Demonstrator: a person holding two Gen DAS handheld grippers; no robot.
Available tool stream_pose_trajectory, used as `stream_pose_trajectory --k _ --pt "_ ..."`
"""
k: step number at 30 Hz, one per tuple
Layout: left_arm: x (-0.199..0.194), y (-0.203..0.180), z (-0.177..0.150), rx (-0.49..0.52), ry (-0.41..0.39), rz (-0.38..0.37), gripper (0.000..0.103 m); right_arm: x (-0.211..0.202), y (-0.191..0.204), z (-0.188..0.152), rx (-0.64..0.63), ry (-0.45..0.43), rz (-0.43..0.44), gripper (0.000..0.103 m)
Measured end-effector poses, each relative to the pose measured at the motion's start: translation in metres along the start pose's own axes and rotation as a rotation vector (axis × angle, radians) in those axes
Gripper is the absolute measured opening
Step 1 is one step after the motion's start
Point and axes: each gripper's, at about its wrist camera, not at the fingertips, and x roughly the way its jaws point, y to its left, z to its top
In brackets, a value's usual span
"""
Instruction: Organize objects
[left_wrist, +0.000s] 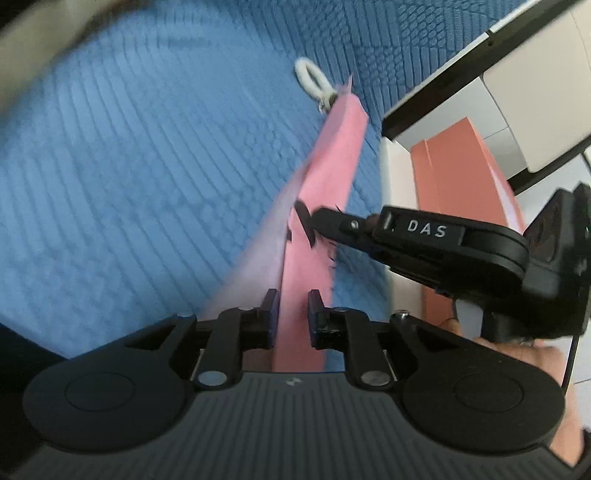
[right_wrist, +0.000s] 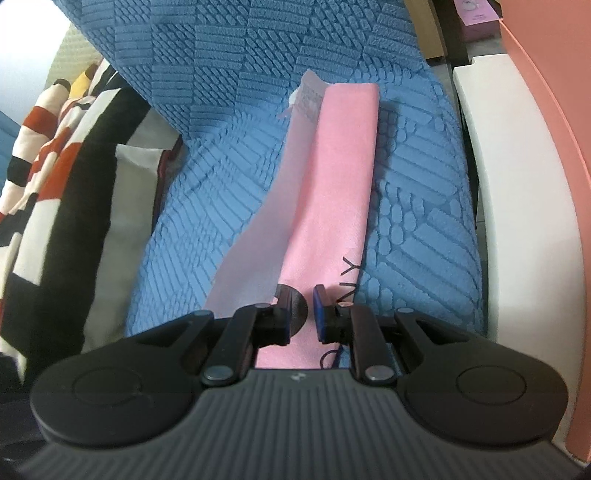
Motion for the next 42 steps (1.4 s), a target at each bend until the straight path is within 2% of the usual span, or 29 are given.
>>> stream_pose_trajectory --k 1,3,5,7,13,17,19,21,26,29,31,32,33,35,39,42 --pt "-0.006 -0.002 0.001 0.018 -0.022 0.009 0.018 0.000 0.001 0.000 -0.005 0.001 -0.001 0.016" --pt "-0.017 -0.003 0.003 0.029 -0.047 -0.022 0.018 0.001 0.002 0.000 -0.014 0.002 -0.012 0.013" --pt "-0.024 -0.004 0.004 0.048 -0.059 -0.049 0.018 0.001 0.003 0.000 -0.012 0.002 -0.014 0.013" --pt "-0.025 -0.007 0.002 0.083 -0.053 -0.042 0.018 0.001 0.001 0.000 -0.004 0.000 -0.014 0.012" --pt "0.015 -0.014 -0.001 0.140 0.030 0.040 0.016 0.001 0.003 0.002 -0.011 -0.011 -0.023 0.014" --pt "0.020 -0.012 0.003 0.122 0.014 0.030 0.016 -0.003 -0.003 0.008 -0.001 -0.037 -0.051 0.016" --pt "0.020 -0.010 0.003 0.113 0.014 0.029 0.016 -0.006 -0.006 0.011 0.010 -0.059 -0.068 0.025" --pt "0.018 -0.008 0.003 0.102 0.013 0.032 0.016 -0.010 -0.011 0.014 0.042 -0.086 -0.076 0.042" --pt "0.017 -0.007 0.006 0.090 0.017 0.045 0.016 -0.006 -0.022 0.017 0.119 -0.097 -0.060 0.042" --pt "0.015 -0.005 0.006 0.083 0.017 0.070 0.016 0.001 -0.018 0.014 0.141 -0.085 -0.022 0.041" --pt "0.014 -0.002 0.008 0.068 0.019 0.069 0.016 0.004 -0.012 0.013 0.138 -0.074 0.002 0.031" --pt "0.013 -0.001 0.009 0.059 0.022 0.066 0.016 0.007 -0.009 0.013 0.143 -0.061 0.020 0.019" --pt "0.013 0.000 0.009 0.056 0.022 0.069 0.016 0.010 -0.006 0.011 0.147 -0.049 0.035 0.013" --pt "0.010 0.001 0.009 0.058 0.017 0.082 0.016 0.016 0.005 0.008 0.123 -0.033 0.048 0.009" --pt "0.003 0.007 0.011 0.048 0.003 0.121 0.017 0.026 0.026 0.006 0.070 -0.010 0.060 0.008" --pt "-0.003 0.014 0.012 0.032 -0.005 0.135 0.017 0.029 0.037 0.006 0.038 -0.006 0.038 0.008"
